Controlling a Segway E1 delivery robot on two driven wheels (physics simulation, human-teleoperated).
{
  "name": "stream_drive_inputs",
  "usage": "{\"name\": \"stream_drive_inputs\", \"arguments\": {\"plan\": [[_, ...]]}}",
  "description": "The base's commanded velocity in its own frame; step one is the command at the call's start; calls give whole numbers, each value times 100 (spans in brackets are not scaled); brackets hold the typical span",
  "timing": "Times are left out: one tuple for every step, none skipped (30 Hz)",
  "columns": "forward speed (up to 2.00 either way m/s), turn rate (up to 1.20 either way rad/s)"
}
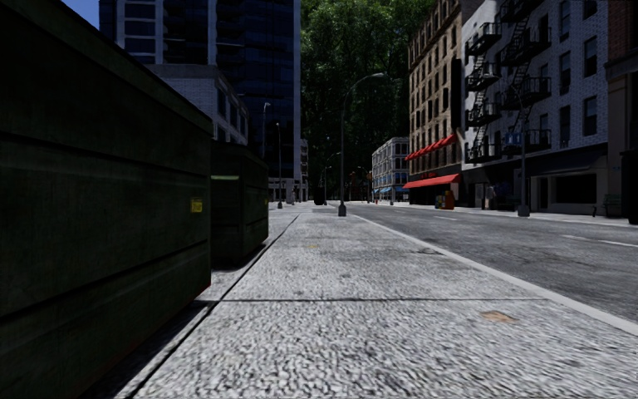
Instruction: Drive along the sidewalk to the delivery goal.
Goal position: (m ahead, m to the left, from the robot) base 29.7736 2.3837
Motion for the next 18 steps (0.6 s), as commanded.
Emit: {"name": "stream_drive_inputs", "arguments": {"plan": [[200, 0], [200, 0], [200, 0], [200, 0], [200, 0], [200, 0], [200, 0], [200, 0], [200, 0], [200, 0], [200, 0], [200, 0], [200, 0], [200, 0], [200, 0], [200, 0], [200, 0], [200, 0]]}}
